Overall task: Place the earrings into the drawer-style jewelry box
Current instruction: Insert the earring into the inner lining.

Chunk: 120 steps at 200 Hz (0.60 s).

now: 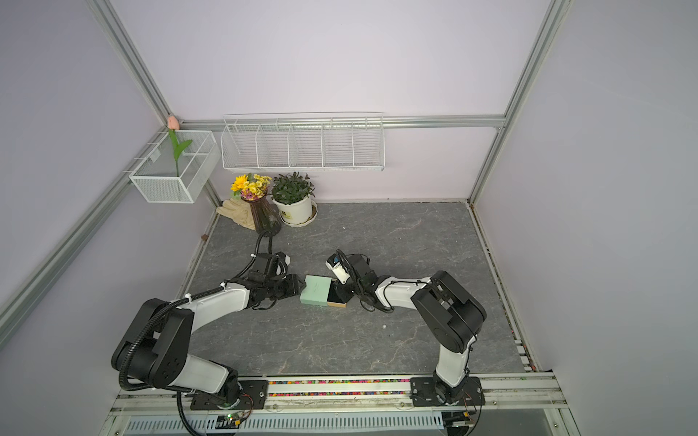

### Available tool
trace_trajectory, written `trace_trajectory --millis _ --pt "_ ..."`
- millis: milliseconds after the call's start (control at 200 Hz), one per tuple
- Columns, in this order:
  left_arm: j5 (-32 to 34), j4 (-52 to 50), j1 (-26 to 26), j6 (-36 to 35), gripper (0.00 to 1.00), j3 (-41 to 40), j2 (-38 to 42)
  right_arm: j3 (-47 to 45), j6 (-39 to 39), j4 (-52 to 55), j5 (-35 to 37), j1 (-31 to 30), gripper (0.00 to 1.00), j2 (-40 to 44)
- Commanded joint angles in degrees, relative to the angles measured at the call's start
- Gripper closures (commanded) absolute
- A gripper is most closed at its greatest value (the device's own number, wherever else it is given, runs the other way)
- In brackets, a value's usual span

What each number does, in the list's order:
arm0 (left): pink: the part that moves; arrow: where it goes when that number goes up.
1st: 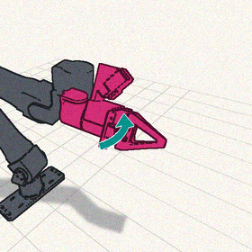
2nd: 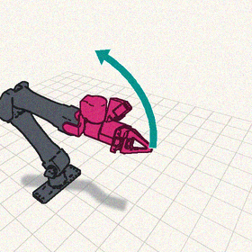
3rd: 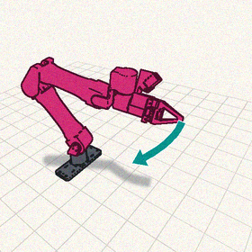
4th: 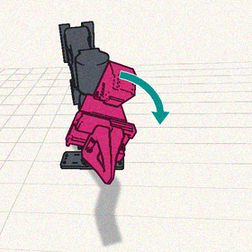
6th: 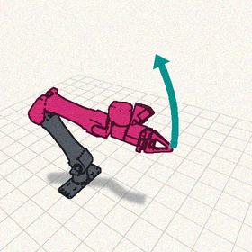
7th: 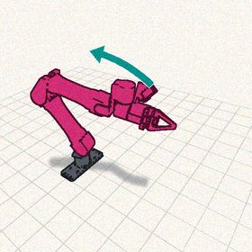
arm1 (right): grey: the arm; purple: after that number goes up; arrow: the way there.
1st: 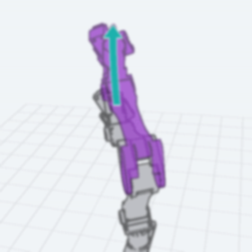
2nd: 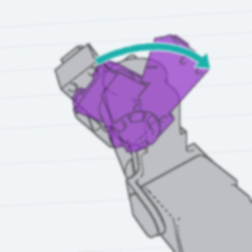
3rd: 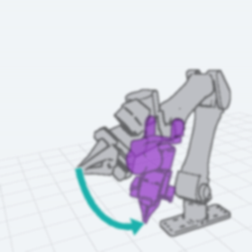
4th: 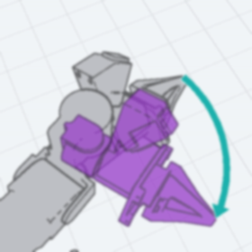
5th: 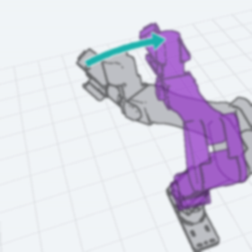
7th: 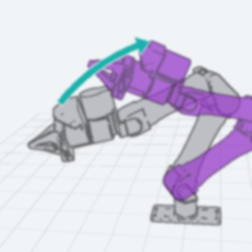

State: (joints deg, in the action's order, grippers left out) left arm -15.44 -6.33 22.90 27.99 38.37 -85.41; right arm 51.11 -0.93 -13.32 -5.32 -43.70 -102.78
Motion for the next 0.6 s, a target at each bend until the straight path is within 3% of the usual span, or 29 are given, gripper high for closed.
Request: trace_trajectory --millis 0,595 --pt "1.2 -1.1 0.2 -0.2 0.54 0.1 -0.9 0.3 -1.9 2.0 0.4 -0.3 0.93 2.2" --pt "1.2 -1.0 0.1 -0.2 0.54 0.0 -1.2 1.0 -2.1 1.6 -0.2 -0.4 0.93 0.2"
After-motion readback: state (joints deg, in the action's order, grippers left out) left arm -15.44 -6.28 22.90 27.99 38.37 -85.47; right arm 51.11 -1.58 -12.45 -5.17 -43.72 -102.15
